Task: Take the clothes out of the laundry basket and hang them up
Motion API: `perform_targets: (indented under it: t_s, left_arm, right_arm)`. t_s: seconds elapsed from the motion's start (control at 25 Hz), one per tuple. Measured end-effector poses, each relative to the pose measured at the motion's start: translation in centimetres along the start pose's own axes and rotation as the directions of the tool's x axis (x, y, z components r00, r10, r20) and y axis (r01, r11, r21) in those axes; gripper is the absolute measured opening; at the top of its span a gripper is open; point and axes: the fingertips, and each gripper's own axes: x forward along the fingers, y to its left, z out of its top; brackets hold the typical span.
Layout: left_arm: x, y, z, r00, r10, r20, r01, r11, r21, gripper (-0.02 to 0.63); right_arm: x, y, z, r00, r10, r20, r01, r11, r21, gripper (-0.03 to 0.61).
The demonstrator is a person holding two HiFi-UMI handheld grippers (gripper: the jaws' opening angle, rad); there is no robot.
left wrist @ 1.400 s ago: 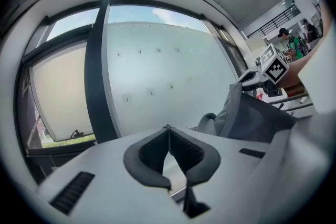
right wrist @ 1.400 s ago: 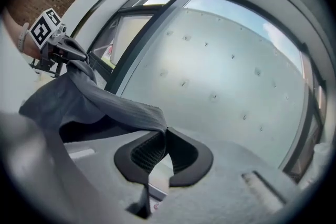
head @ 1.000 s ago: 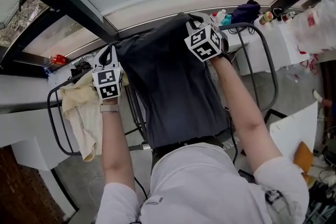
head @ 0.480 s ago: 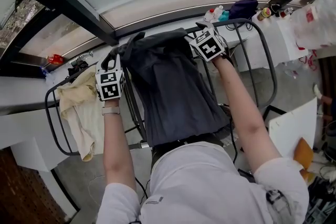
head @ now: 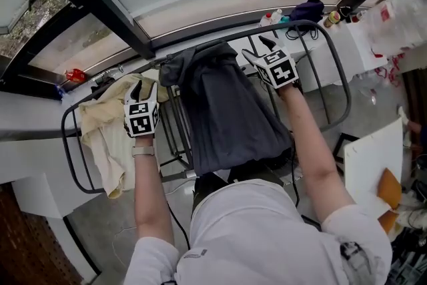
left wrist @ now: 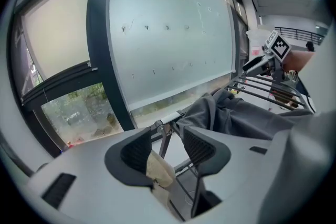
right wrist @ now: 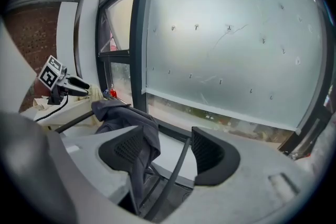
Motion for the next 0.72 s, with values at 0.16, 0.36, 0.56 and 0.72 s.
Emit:
perform_targets:
  t_s: [0.16,0.36,0.56,0.72]
  left_arm:
    - [-4.5,-0.6,0.1,0.995,-0.019,0.102,0.022,0.999,-0.027,0.178]
    - [-11.0,-1.0,0.6,0.968,-0.031,0.248,0.042,0.998,-0.039,0.177]
    - [-17.3,-1.3,0.0,0.941,-0.048,0.336,0.065,0.997,-0.04,0.146]
    - [-21.8,-1.8,-1.3,0.922,-0.055,0.383,0.086,0.994,-0.064,0.124]
  right_arm:
    - [-2.9,4.5,0.9,0.993,0.047,0.11,-0.054,0.997,0.061,0.273]
    - [-6.4,11.4,1.8,0.963,0.113,0.245,-0.144,0.983,0.111,0.272]
    - [-10.0,18.5,2.2,0.933,0.15,0.326,-0.178,0.982,0.057,0.244]
    - [-12.6,23.8,2.1,0.916,0.192,0.353,-0.213,0.977,0.02,0.236]
